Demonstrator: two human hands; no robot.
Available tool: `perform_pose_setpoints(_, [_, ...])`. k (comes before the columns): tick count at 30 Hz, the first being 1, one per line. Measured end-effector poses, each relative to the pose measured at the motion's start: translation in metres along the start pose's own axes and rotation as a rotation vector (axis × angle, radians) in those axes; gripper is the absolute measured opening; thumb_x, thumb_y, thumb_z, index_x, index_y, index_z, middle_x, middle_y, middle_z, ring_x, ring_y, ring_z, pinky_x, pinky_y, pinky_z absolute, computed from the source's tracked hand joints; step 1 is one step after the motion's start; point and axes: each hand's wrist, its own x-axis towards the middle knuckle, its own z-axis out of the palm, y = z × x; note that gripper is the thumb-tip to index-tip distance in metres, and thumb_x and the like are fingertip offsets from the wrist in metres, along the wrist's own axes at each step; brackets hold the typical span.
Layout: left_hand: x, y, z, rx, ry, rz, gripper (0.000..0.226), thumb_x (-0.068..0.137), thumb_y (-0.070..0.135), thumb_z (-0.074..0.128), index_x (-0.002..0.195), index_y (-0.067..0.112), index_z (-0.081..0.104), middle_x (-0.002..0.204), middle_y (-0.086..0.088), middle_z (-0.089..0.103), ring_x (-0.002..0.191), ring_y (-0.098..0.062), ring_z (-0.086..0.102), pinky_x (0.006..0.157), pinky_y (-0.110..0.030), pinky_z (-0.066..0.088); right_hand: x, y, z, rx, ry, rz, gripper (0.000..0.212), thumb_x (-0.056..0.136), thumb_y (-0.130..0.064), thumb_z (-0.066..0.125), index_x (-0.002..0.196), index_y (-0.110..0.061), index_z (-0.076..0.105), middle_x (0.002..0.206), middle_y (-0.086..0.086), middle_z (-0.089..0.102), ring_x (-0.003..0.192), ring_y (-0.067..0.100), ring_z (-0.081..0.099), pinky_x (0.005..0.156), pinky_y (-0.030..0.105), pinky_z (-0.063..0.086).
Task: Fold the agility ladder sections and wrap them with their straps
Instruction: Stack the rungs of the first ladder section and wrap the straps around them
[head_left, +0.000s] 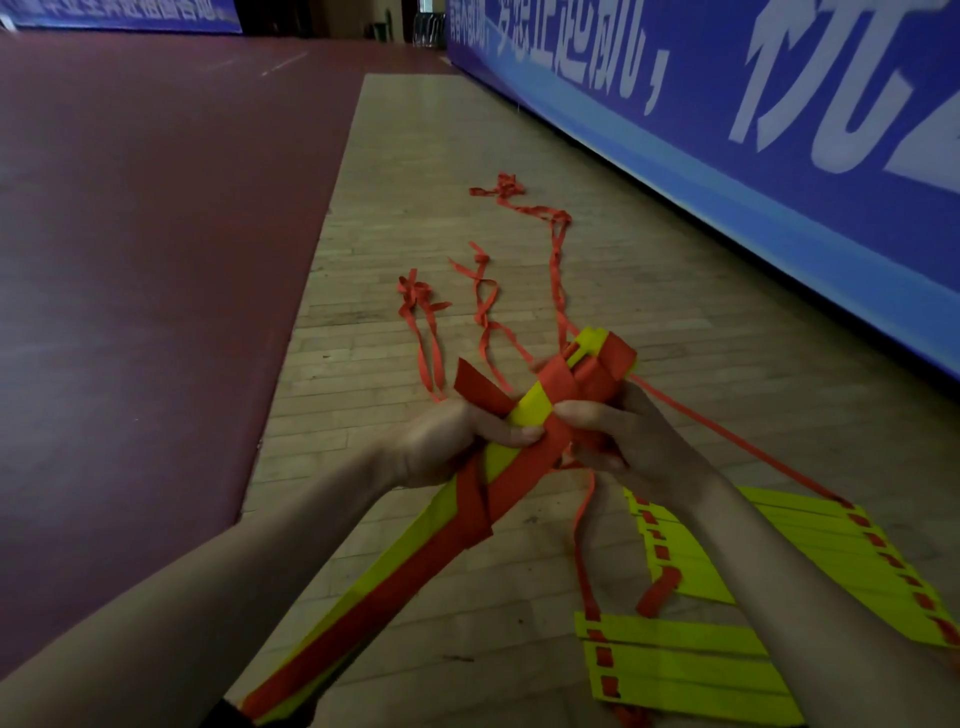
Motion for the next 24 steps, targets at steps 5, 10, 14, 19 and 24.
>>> perform_pose_setpoints(5, [-0.016,0.016,0.011,-0.016,-0.129,0.042,0.026,0.089,-0.004,0.054,0.111,0.007,0.062,0.094,-0.003,0.073,0.084,-0.013,0.07,0.071,-0.023,0.055,-0.001,0.0,0.004,0.027,0.048,0.023,0.021,0.073,-0.014,0.06,0.055,-0.013,0.047,0.036,-0.003,0.035,0.024,0.008,0.028,0.039,0.02,0.014])
perform_pose_setpoints(10, [-0.019,0.013,0.007,0.148,-0.09,0.142,0.043,0.075,-0.001,0.071,0.115,0.009,0.06,0.109,-0.009,0.067,0.104,-0.024,0.064,0.088,-0.034,0.053,0.0,-0.003,0.006,0.062,0.127,-0.001,0.026,0.071,-0.015,0.057,0.048,-0.018,0.046,0.038,0.0,0.032,0.023,0.013,0.034,0.033,0.013,0.019])
perform_pose_setpoints(14, [-0.021,0.014,0.006,0.253,-0.044,0.154,0.036,0.081,-0.004,0.069,0.111,0.014,0.063,0.102,0.002,0.068,0.097,-0.01,0.065,0.083,-0.024,0.054,-0.001,0.0,0.003,0.062,0.144,-0.002,0.027,0.071,-0.012,0.058,0.047,-0.019,0.048,0.04,0.0,0.033,0.025,0.014,0.038,0.036,0.018,0.015])
perform_pose_setpoints(19, [-0.022,0.011,-0.009,0.413,0.01,0.113,0.028,0.08,0.016,0.076,0.106,0.014,0.067,0.106,-0.002,0.069,0.104,-0.017,0.064,0.097,-0.035,0.049,-0.001,-0.004,0.0,0.142,0.247,-0.033,0.03,0.069,-0.011,0.056,0.043,-0.018,0.044,0.034,-0.001,0.03,0.024,0.014,0.038,0.032,0.013,0.026])
perform_pose_setpoints(24, [-0.013,0.001,-0.011,0.592,0.276,0.246,0.021,0.08,0.022,0.075,0.1,0.02,0.07,0.105,-0.002,0.067,0.1,-0.014,0.062,0.093,-0.031,0.048,0.005,0.002,-0.003,0.177,0.341,-0.057,0.041,0.088,-0.005,0.045,0.048,-0.015,0.046,0.036,0.001,0.034,0.028,0.013,0.04,0.032,0.017,0.031])
